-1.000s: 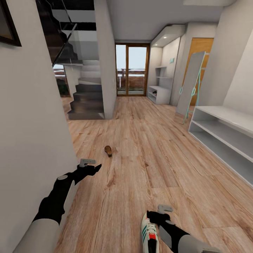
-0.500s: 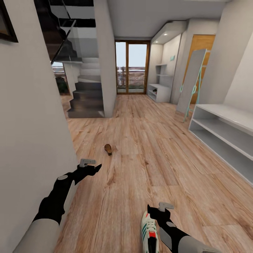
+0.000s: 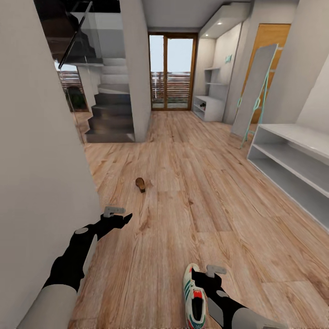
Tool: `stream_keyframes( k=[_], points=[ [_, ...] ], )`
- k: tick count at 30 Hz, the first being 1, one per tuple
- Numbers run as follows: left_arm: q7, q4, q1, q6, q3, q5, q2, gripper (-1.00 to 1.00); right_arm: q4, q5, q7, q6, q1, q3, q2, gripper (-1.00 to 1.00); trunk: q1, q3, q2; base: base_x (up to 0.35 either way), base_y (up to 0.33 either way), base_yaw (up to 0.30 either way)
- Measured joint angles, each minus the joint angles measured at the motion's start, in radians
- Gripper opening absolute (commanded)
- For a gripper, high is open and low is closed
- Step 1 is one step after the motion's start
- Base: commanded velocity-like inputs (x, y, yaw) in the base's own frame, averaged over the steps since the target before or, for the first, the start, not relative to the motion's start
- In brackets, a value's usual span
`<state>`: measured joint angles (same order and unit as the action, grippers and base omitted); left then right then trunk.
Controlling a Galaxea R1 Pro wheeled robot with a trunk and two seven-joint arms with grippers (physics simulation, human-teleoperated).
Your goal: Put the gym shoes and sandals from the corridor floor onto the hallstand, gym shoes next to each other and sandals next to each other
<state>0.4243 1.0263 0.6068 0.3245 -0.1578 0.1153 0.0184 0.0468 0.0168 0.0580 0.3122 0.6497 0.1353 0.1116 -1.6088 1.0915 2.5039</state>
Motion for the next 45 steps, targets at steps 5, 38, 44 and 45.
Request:
stream_keyframes(
  k=[5,38,44,45],
  points=[
    [0.000,0.000,0.000,0.000,0.000,0.000,0.000,1.00,-0.001,0.000,-0.001,0.000,0.000,0.000,0.000,1.00,-0.002,0.027,0.001,0.000,0.000,0.024],
    [0.000,0.000,0.000,-0.001,0.003,0.000,0.001,1.00,-0.001,0.000,-0.002,0.000,0.000,0.000,0.000,1.00,-0.010,0.131,0.005,-0.027,0.000,0.077],
    [0.000,0.000,-0.001,-0.001,0.003,0.000,0.002,1.00,-0.001,0.000,-0.002,0.000,0.000,0.000,0.000,1.00,-0.010,0.131,0.005,-0.227,0.000,0.000],
    [0.000,0.000,-0.001,-0.001,0.003,0.000,0.002,1.00,-0.001,0.000,-0.002,0.000,0.000,0.000,0.000,1.00,-0.010,0.131,0.005,-0.080,0.000,0.000]
  ],
)
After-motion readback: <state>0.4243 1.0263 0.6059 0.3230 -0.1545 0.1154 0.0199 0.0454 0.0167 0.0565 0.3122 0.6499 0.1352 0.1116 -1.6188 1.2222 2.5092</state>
